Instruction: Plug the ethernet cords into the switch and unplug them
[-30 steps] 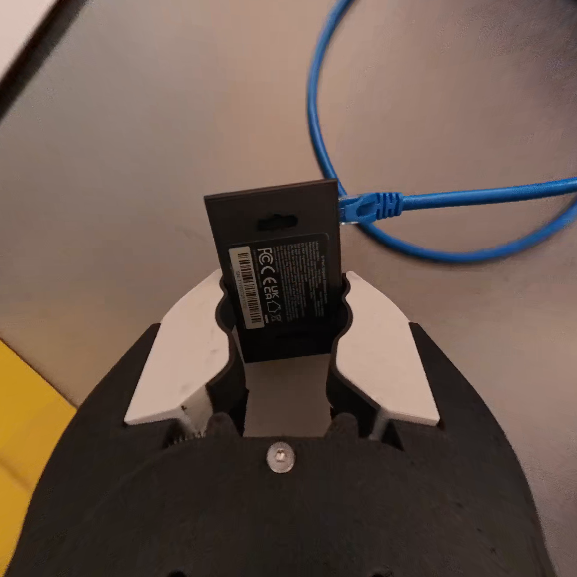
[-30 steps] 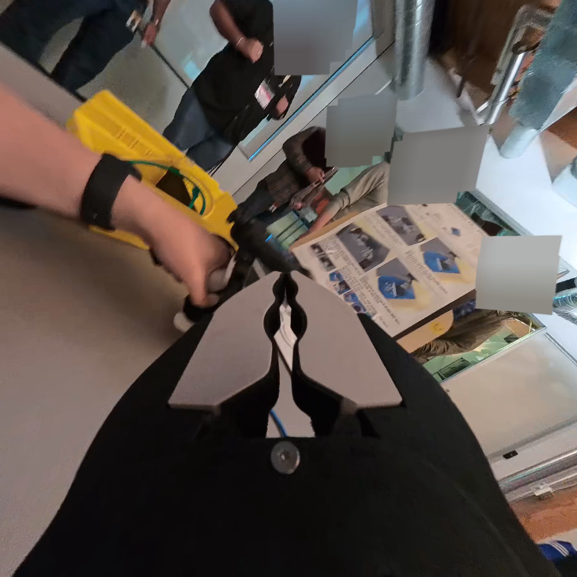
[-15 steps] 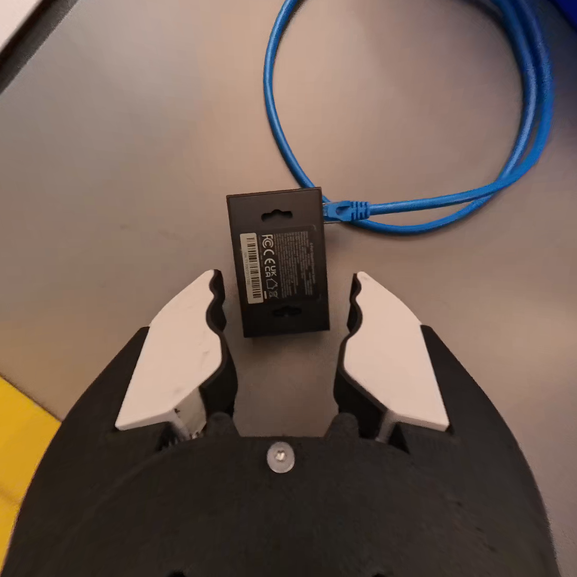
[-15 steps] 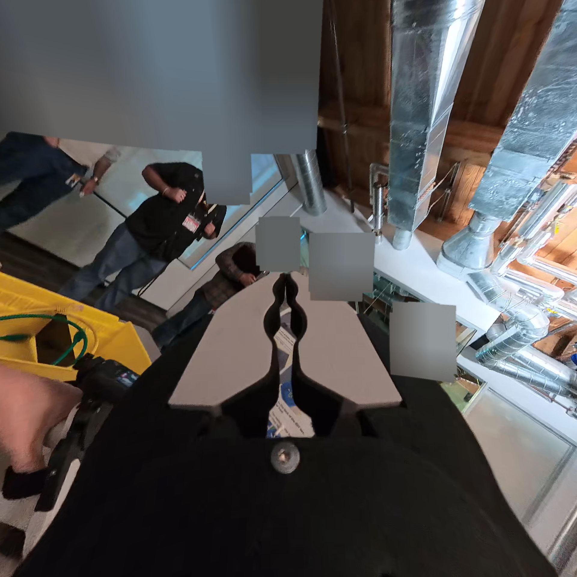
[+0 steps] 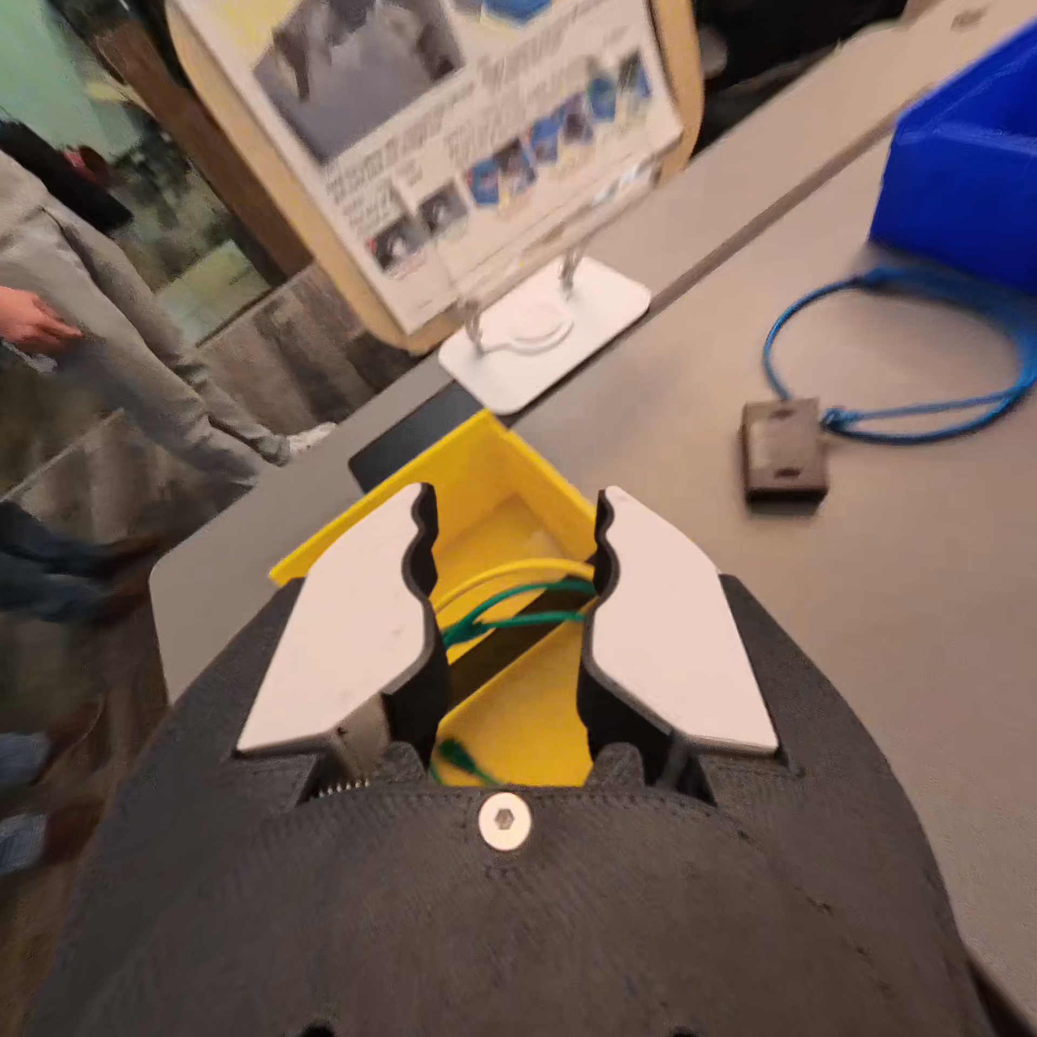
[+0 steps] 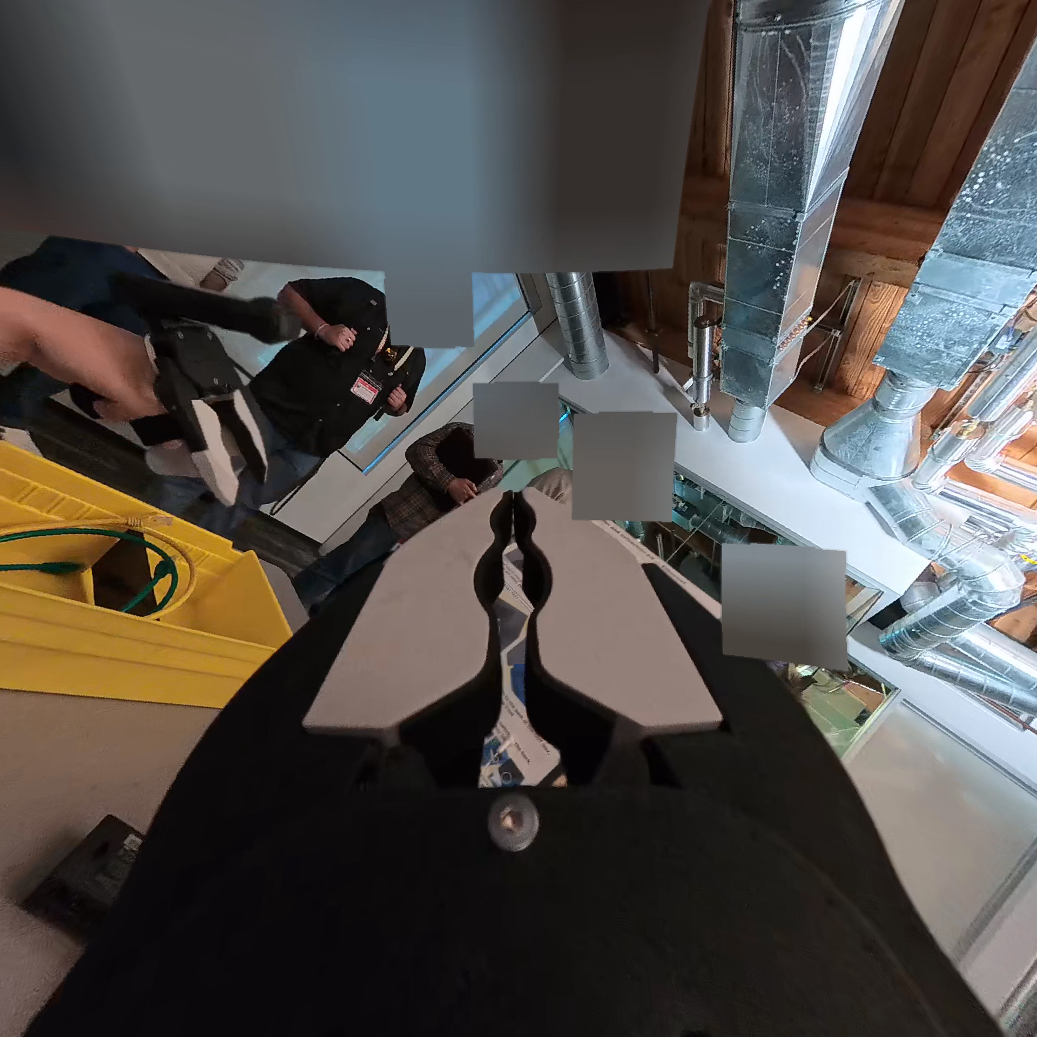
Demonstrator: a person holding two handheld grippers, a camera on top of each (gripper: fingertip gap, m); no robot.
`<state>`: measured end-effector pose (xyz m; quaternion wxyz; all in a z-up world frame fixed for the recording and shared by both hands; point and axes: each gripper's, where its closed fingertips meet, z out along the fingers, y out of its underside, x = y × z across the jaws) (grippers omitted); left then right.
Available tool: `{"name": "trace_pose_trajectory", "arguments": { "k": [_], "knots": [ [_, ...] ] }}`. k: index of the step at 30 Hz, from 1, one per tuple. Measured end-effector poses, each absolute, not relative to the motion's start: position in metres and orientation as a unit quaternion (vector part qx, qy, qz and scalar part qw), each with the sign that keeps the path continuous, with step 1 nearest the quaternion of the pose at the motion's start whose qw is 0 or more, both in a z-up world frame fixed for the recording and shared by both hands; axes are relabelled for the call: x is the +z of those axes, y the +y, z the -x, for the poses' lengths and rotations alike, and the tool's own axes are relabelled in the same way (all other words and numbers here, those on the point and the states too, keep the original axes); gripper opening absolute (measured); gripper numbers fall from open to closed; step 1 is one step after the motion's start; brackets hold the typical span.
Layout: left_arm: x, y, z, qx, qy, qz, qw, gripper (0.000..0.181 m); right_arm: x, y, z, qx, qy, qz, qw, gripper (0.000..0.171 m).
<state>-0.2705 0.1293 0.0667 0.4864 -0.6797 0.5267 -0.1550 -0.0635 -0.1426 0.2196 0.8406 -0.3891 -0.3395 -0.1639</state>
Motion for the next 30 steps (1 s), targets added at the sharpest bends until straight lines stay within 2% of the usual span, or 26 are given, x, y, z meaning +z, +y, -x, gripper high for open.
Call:
{"name": "trace_pose_trajectory", "arguments": {
  "k": [4,11,17,20,26,30],
  "knots": [
    [0.023,0.173,0.301,-0.105,0.562,0.695,0.436,0.043,0.213,-0.129,0.060,-0.155,-0.338,0.404,0.836,0.001],
    [-0.022,0.192,0.309,-0.110,0.613,0.696,0.356,0.040,0.201,-0.113,0.055,-0.155,-0.342,0.432,0.820,0.002],
    [-0.041,0.193,0.321,0.025,0.648,0.657,0.384,0.046,0.196,-0.105,0.054,-0.150,-0.343,0.440,0.817,0.002],
    [-0.043,0.186,0.316,0.032,0.651,0.636,0.413,0.033,0.192,-0.100,0.055,-0.151,-0.347,0.446,0.811,0.002],
    [-0.067,0.197,0.326,0.082,0.655,0.650,0.378,0.031,0.186,-0.095,0.061,-0.152,-0.358,0.454,0.802,0.002],
    [-0.073,0.201,0.324,0.079,0.654,0.650,0.379,0.019,0.185,-0.094,0.061,-0.152,-0.360,0.457,0.800,0.002]
  ]
}}
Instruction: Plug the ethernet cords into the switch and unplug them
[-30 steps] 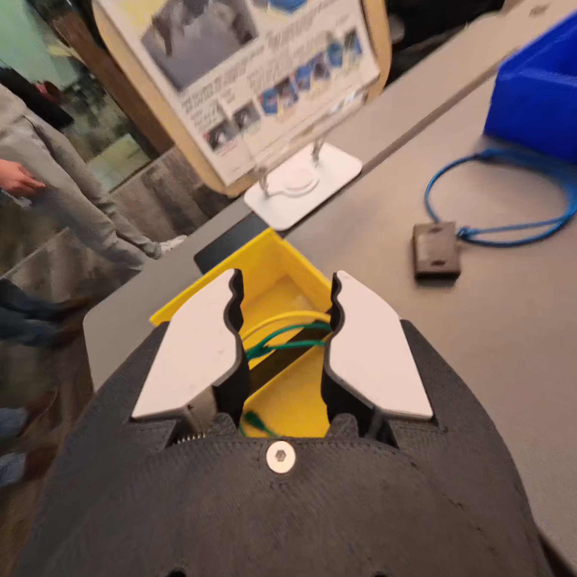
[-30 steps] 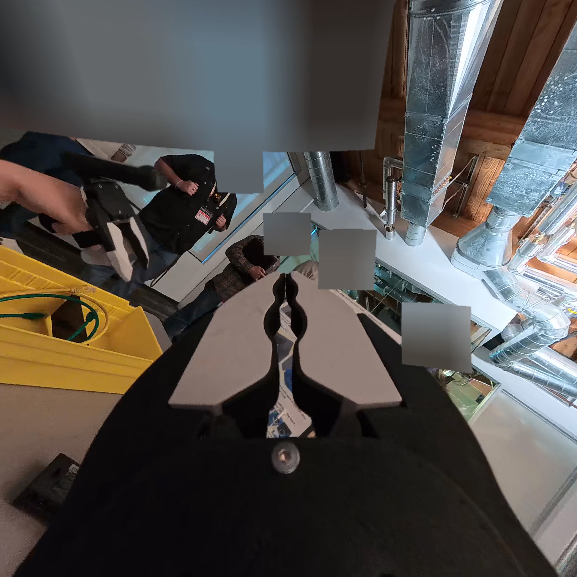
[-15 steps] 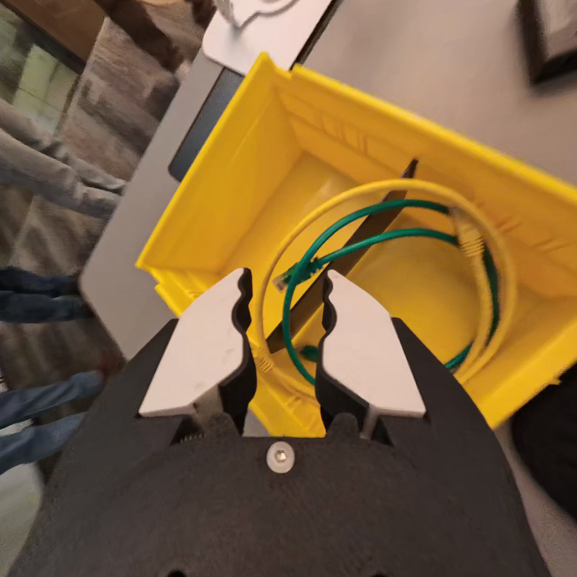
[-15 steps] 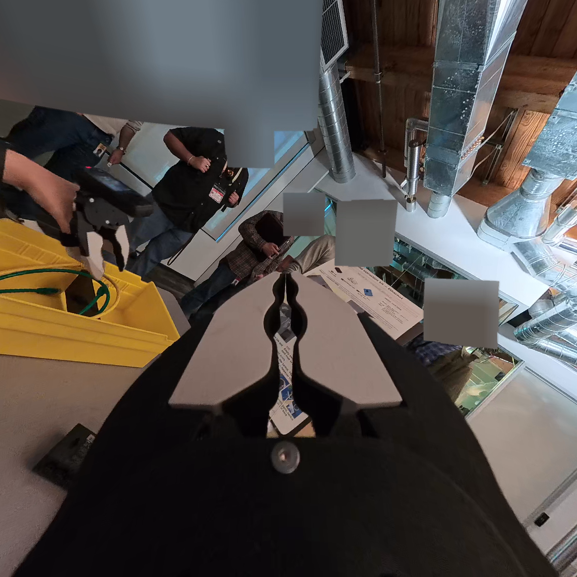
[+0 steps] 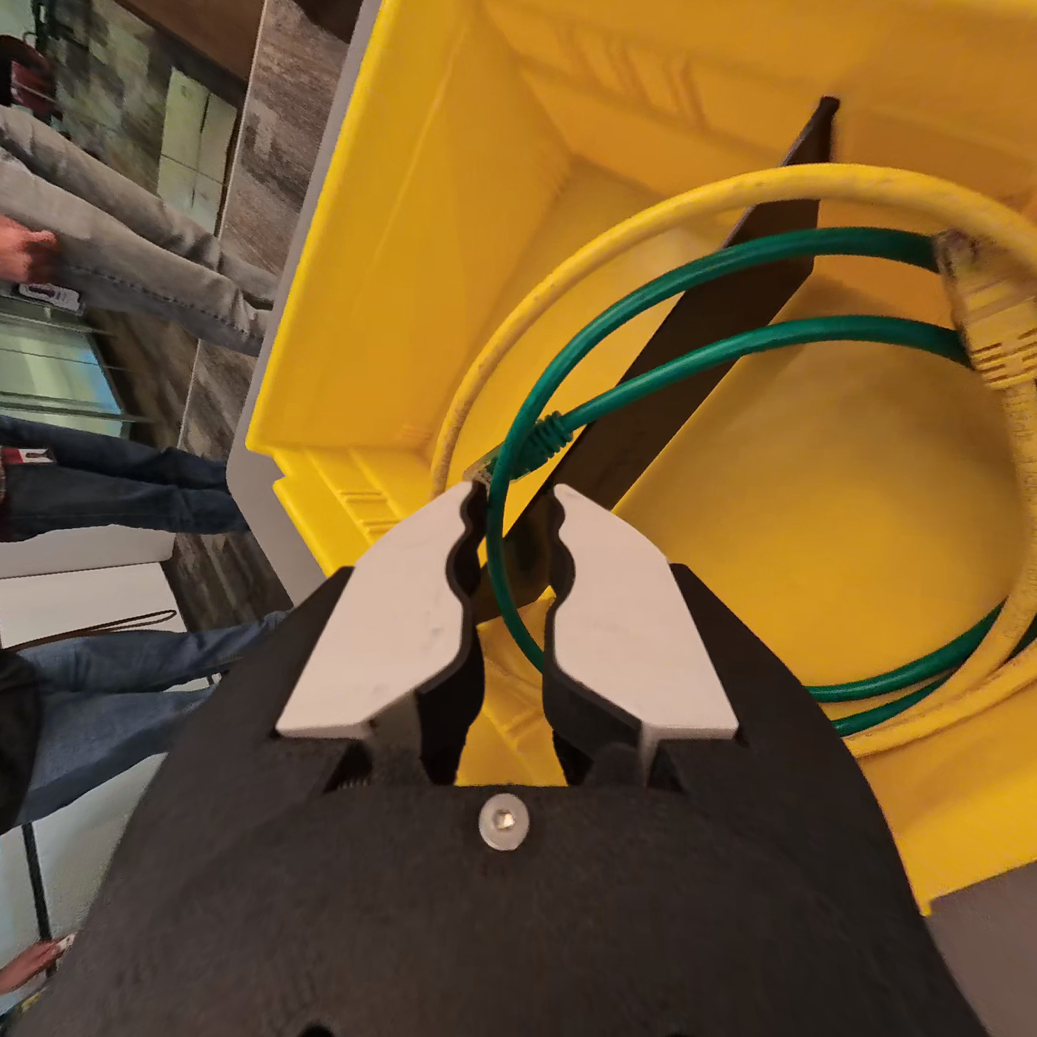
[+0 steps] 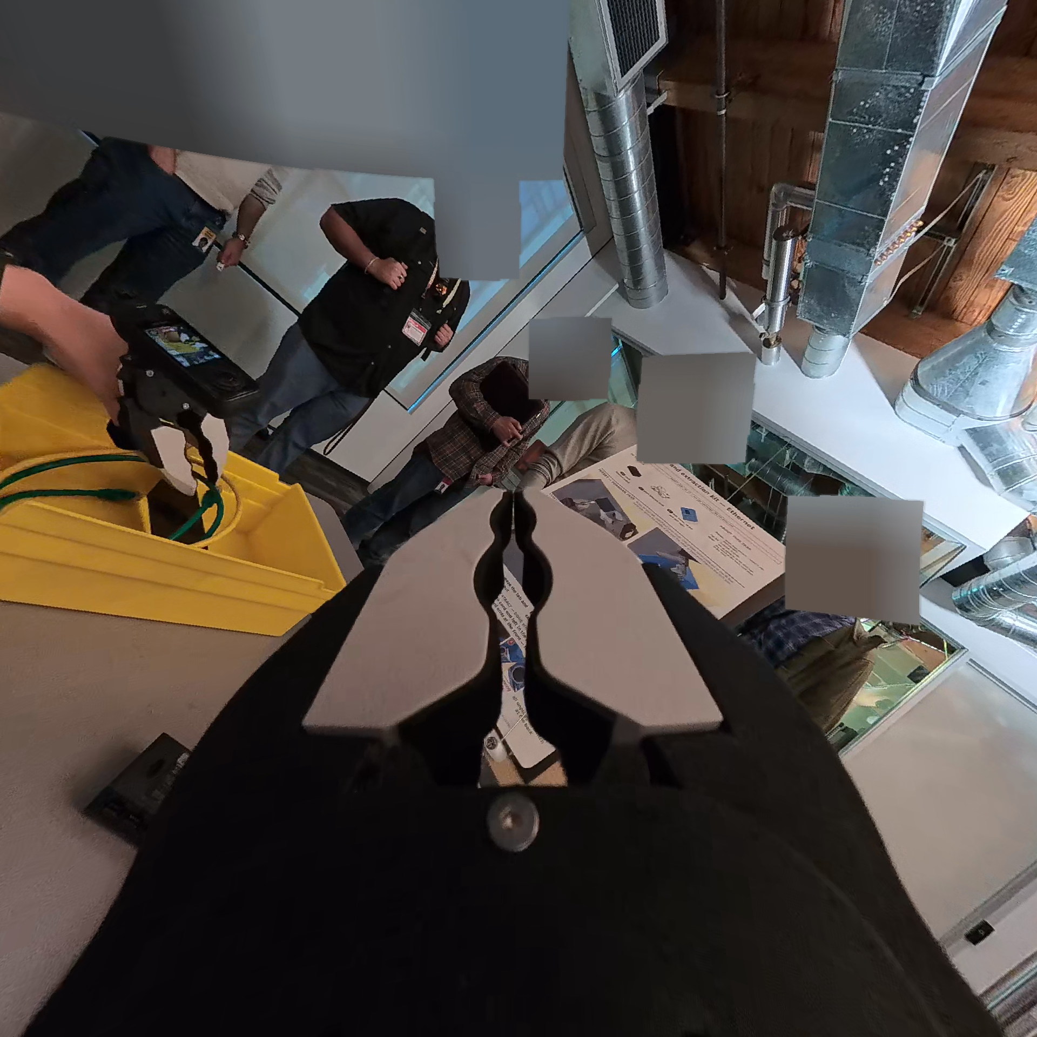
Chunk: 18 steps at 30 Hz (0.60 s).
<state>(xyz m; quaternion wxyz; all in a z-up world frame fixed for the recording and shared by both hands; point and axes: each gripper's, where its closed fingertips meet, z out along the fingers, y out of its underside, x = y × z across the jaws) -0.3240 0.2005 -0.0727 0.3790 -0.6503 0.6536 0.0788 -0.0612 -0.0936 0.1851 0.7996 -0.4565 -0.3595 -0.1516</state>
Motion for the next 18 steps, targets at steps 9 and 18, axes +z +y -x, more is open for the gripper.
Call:
{"name": "trace_pose_trajectory", "arguments": {
  "k": [9,18],
  "knots": [
    [-0.040,0.184,0.342,0.109,0.655,0.640,0.386,0.005,0.189,-0.098,0.056,-0.148,-0.351,0.454,0.805,0.001],
    [0.071,0.142,0.362,0.140,0.647,0.613,0.432,0.005,0.193,-0.103,0.052,-0.139,-0.345,0.450,0.812,0.001]
  ]
}}
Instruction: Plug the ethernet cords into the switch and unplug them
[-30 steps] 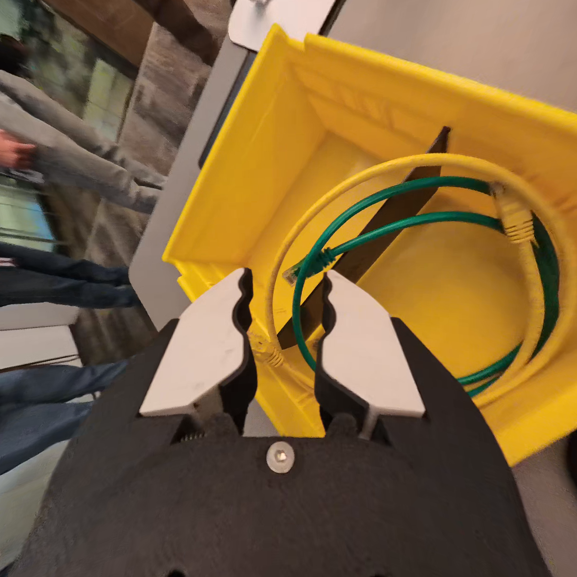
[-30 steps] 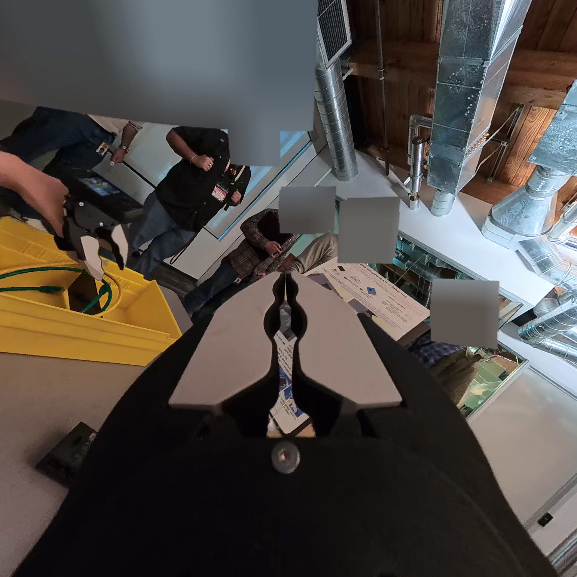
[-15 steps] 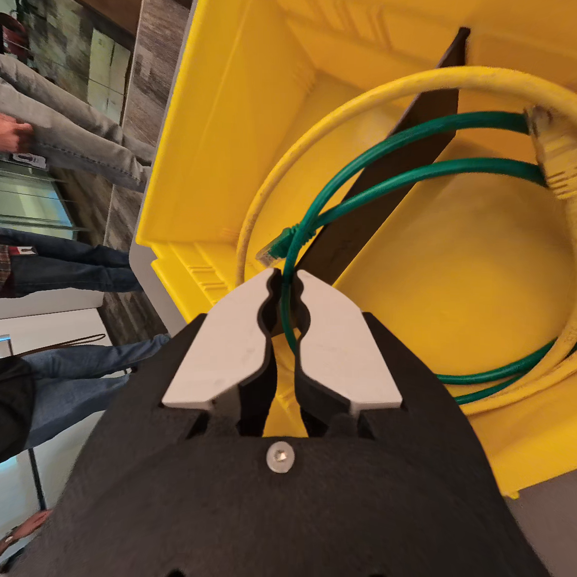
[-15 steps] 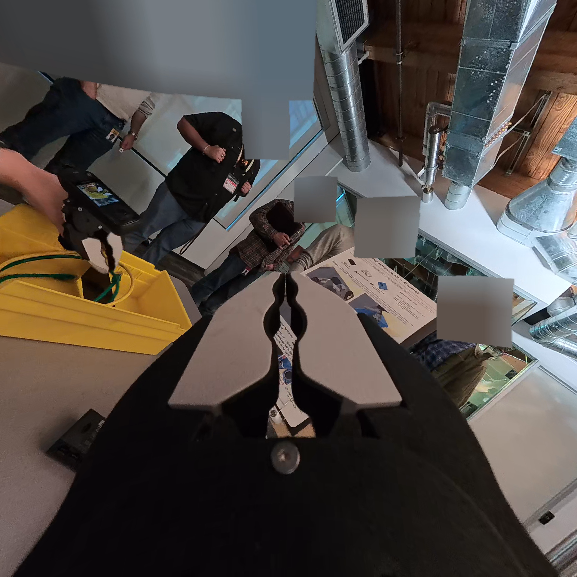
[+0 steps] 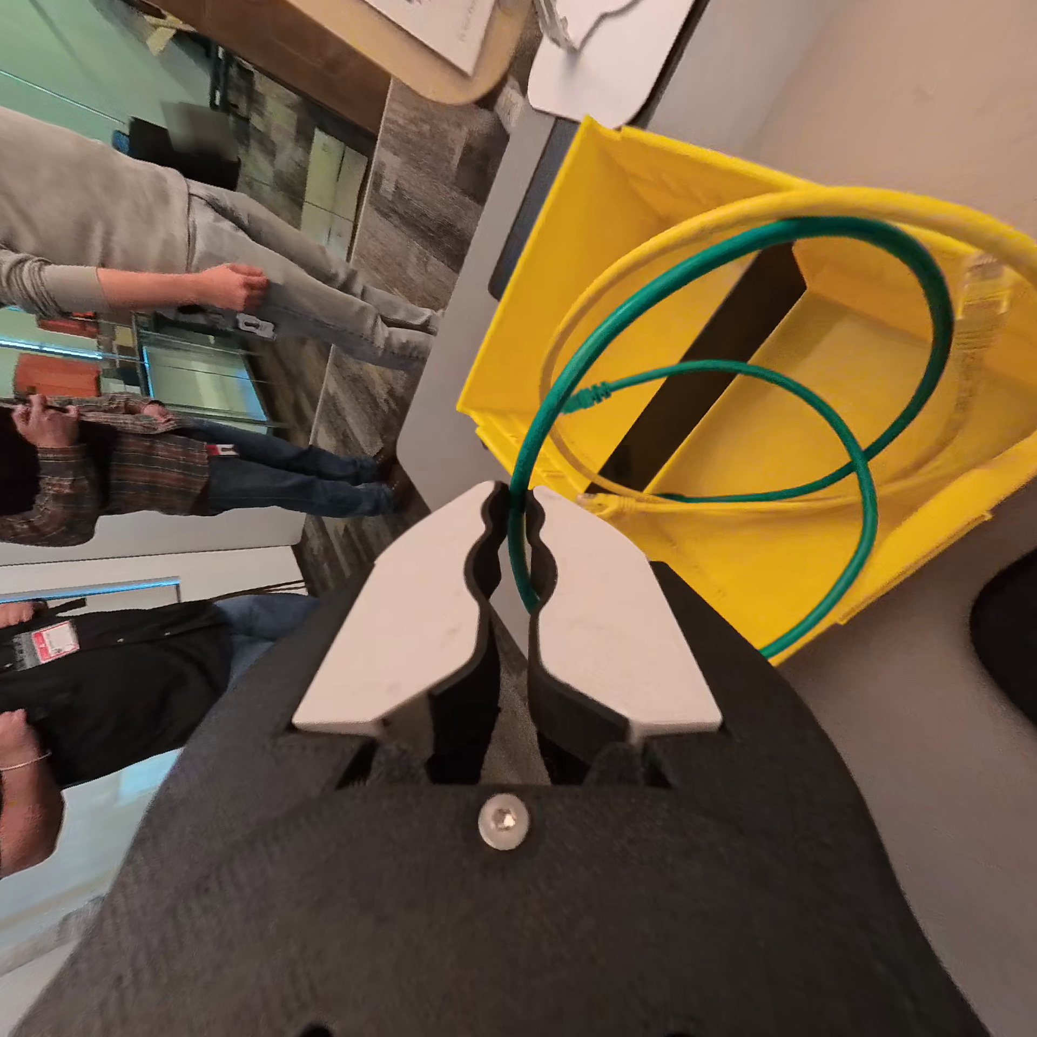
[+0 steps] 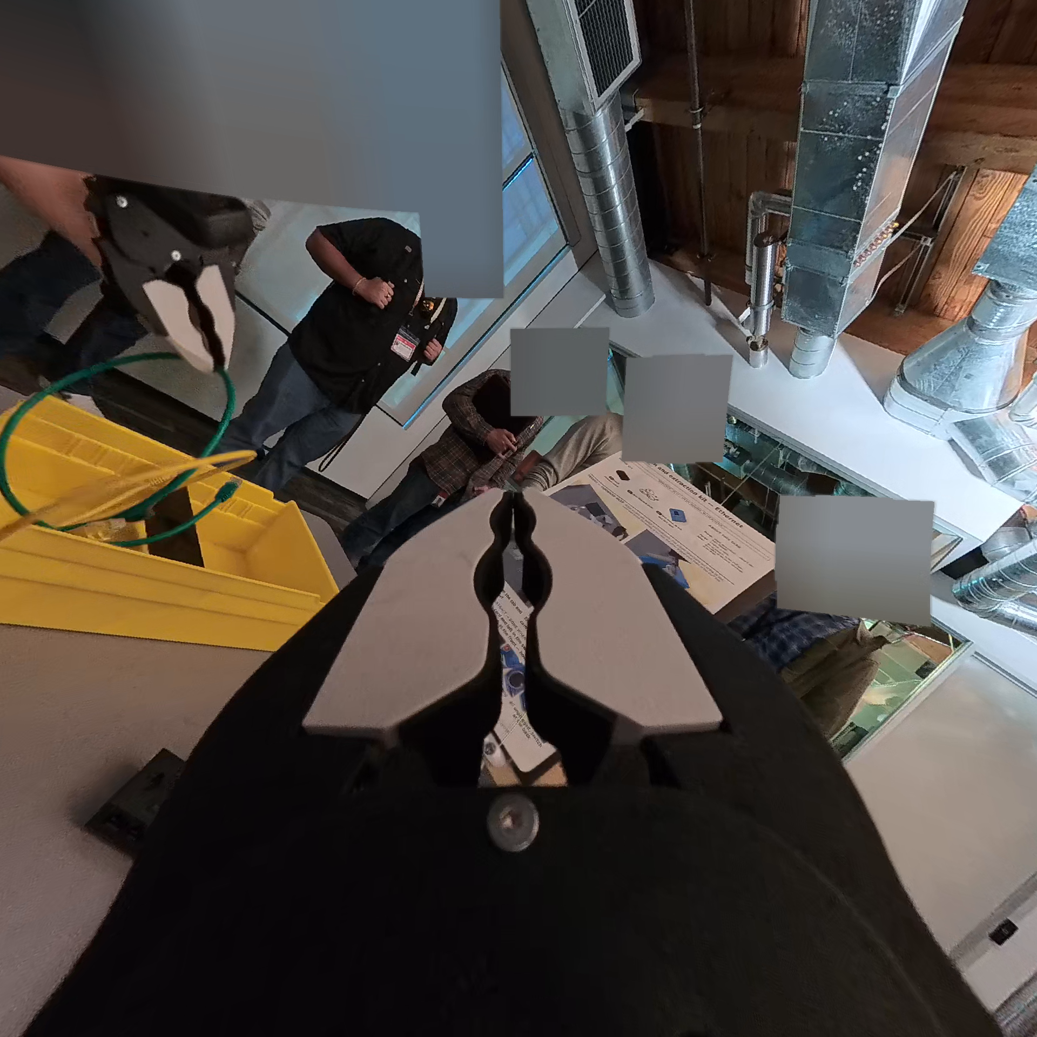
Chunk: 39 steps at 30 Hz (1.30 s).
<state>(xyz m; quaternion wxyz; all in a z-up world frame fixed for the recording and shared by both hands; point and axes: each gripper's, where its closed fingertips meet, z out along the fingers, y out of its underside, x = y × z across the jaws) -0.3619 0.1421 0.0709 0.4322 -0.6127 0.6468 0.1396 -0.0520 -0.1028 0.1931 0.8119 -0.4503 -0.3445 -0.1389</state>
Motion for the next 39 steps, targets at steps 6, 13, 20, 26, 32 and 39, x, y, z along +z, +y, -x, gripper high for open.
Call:
{"name": "trace_pose_trajectory", "arguments": {
  "k": [6,13,20,26,32,39],
  "knots": [
    [0.096,0.128,0.374,0.094,0.656,0.627,0.409,0.004,0.186,-0.097,0.056,-0.123,-0.352,0.465,0.803,0.002],
    [0.078,0.120,0.413,0.128,0.670,0.651,0.333,0.004,0.172,-0.084,0.061,-0.125,-0.369,0.486,0.783,0.002],
    [0.156,0.086,0.383,0.108,0.678,0.600,0.410,0.004,0.170,-0.079,0.051,-0.129,-0.360,0.498,0.779,0.002],
    [0.184,0.031,0.288,0.093,0.747,0.510,0.416,0.004,0.174,-0.084,0.035,-0.136,-0.343,0.508,0.778,0.002],
    [0.104,-0.029,0.177,-0.029,0.816,0.463,0.346,0.005,0.183,-0.098,0.015,-0.151,-0.326,0.513,0.780,0.002],
    [-0.029,-0.052,0.100,-0.080,0.849,0.454,0.256,0.004,0.197,-0.118,-0.004,-0.133,-0.293,0.495,0.807,0.002]
  ]
}}
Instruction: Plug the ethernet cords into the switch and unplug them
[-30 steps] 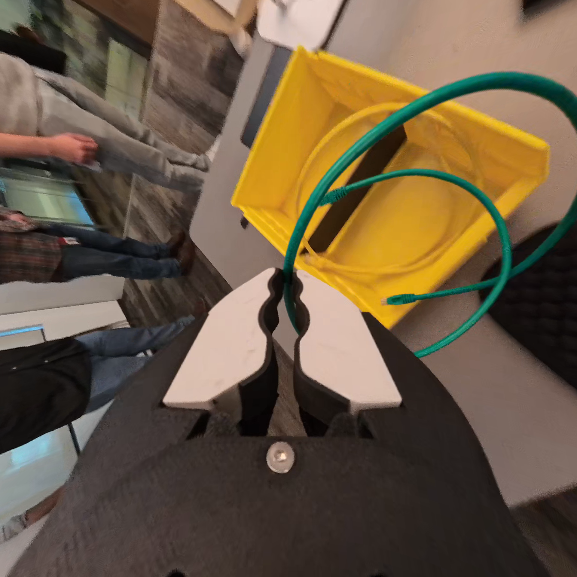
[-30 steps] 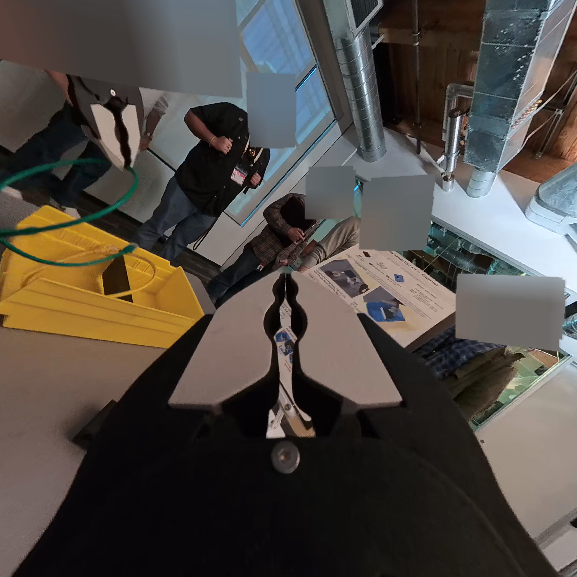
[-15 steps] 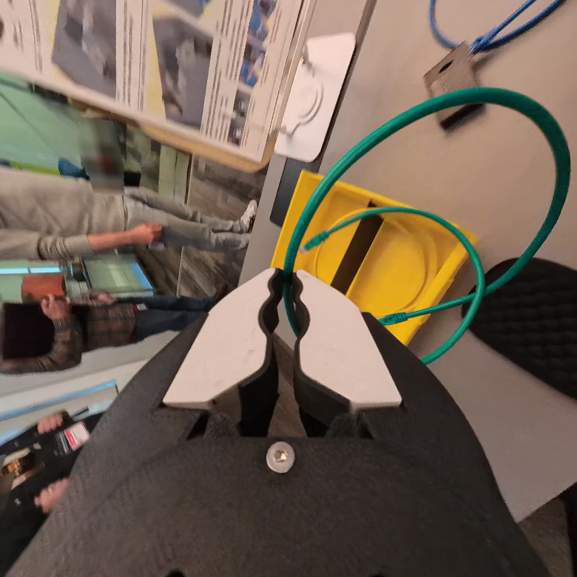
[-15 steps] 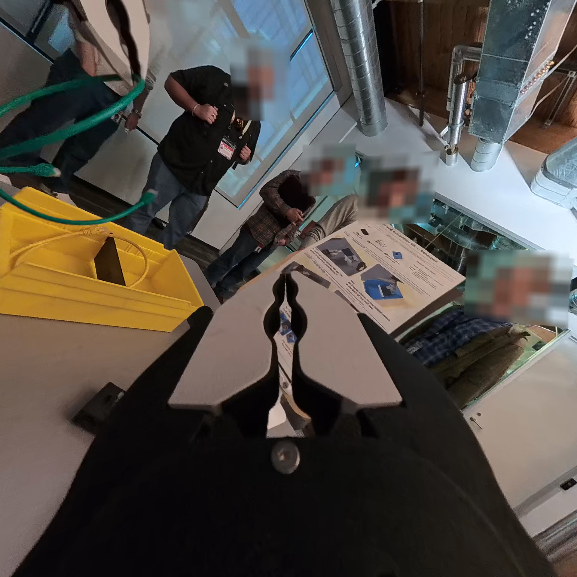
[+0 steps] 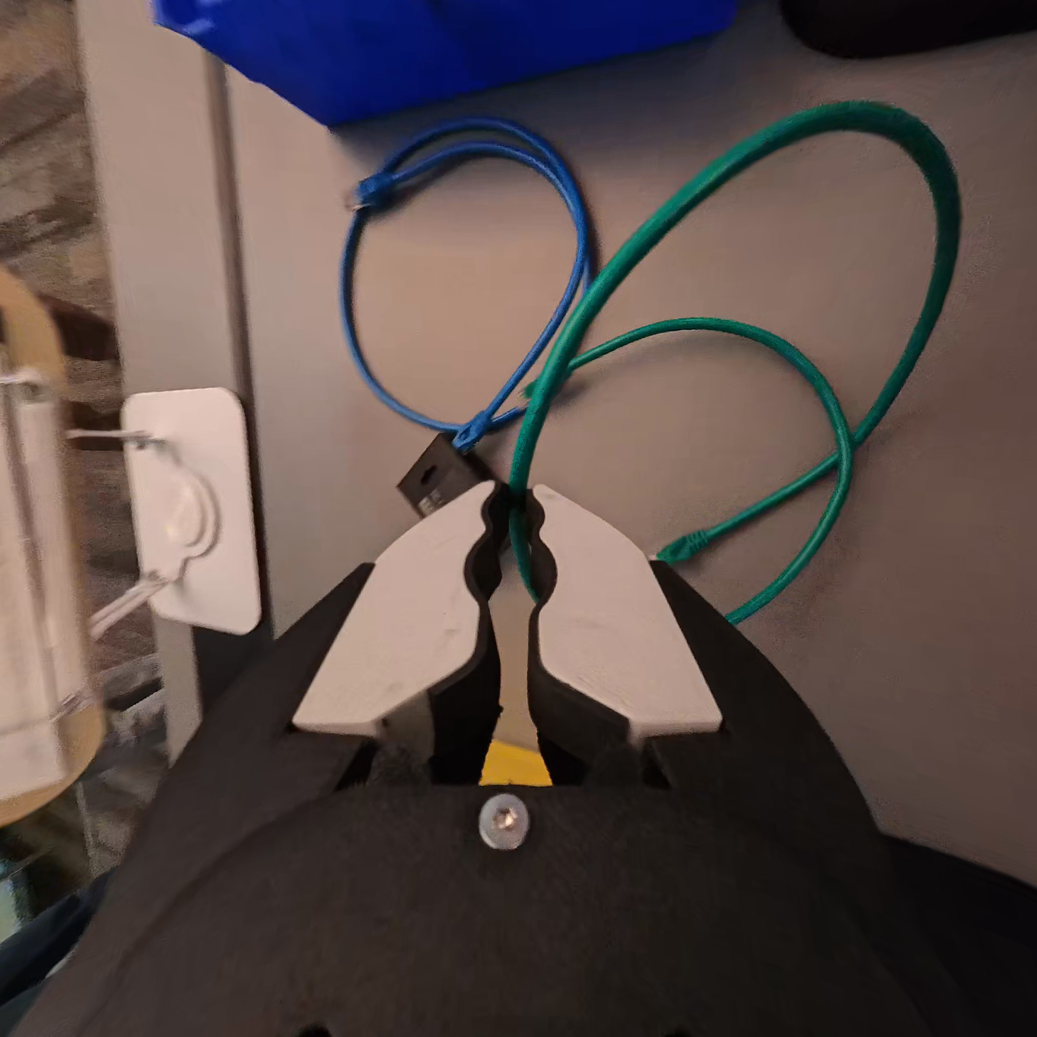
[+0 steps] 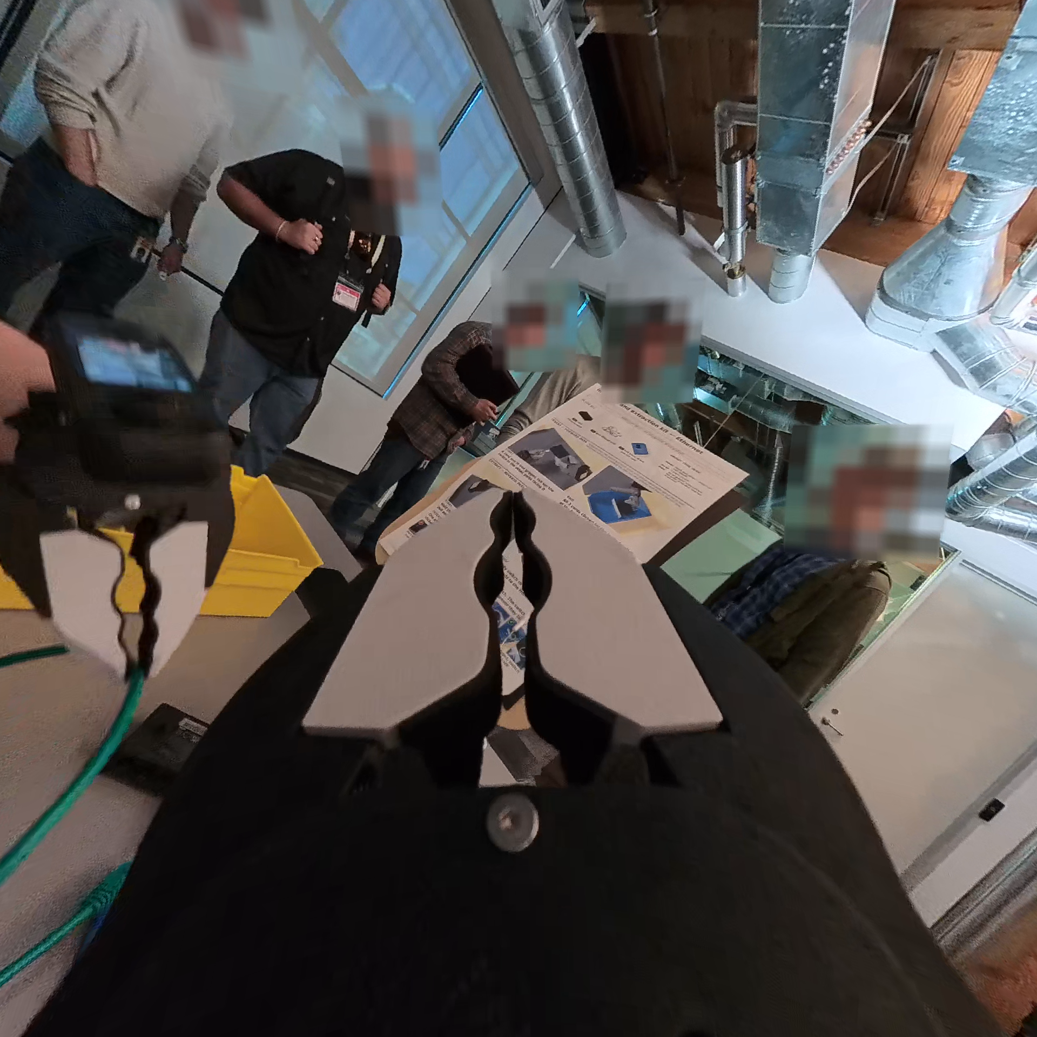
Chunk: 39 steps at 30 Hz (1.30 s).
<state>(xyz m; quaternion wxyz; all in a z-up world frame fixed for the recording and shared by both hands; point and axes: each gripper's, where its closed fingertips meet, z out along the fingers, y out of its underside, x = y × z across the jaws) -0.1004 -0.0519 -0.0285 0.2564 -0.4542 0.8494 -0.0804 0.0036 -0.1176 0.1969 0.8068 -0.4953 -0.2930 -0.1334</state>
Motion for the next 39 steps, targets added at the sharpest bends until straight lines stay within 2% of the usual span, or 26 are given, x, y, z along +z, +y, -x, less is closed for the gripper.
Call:
{"name": "trace_pose_trajectory", "arguments": {
  "k": [6,13,19,23,27,29,31,35,39],
  "knots": [
    [-0.092,-0.039,0.077,-0.103,0.834,0.493,0.224,0.005,0.192,-0.112,-0.003,-0.140,-0.300,0.504,0.798,0.002],
    [-0.113,-0.022,0.058,-0.082,0.806,0.485,0.329,0.005,0.182,-0.100,-0.002,-0.148,-0.308,0.520,0.783,0.002],
    [-0.099,-0.011,0.049,-0.049,0.766,0.490,0.414,0.041,0.181,-0.099,-0.001,-0.146,-0.309,0.522,0.782,0.002],
    [-0.096,-0.013,0.050,-0.044,0.765,0.483,0.423,0.044,0.181,-0.099,0.000,-0.143,-0.309,0.521,0.782,0.002],
    [-0.093,-0.033,0.060,-0.121,0.762,0.515,0.373,0.050,0.179,-0.098,-0.001,-0.146,-0.311,0.525,0.778,0.002],
    [-0.081,-0.047,0.077,-0.187,0.752,0.537,0.335,0.058,0.179,-0.099,-0.002,-0.144,-0.310,0.526,0.779,0.002],
    [-0.053,-0.037,0.105,-0.217,0.728,0.553,0.341,0.059,0.181,-0.100,-0.002,-0.142,-0.310,0.523,0.782,0.002],
    [0.020,0.092,0.202,-0.085,0.629,0.615,0.467,0.045,0.182,-0.099,0.000,-0.138,-0.309,0.520,0.785,0.002],
    [0.002,0.188,0.293,-0.017,0.581,0.714,0.389,0.051,0.176,-0.091,0.007,-0.143,-0.320,0.528,0.773,0.002]
  ]
}}
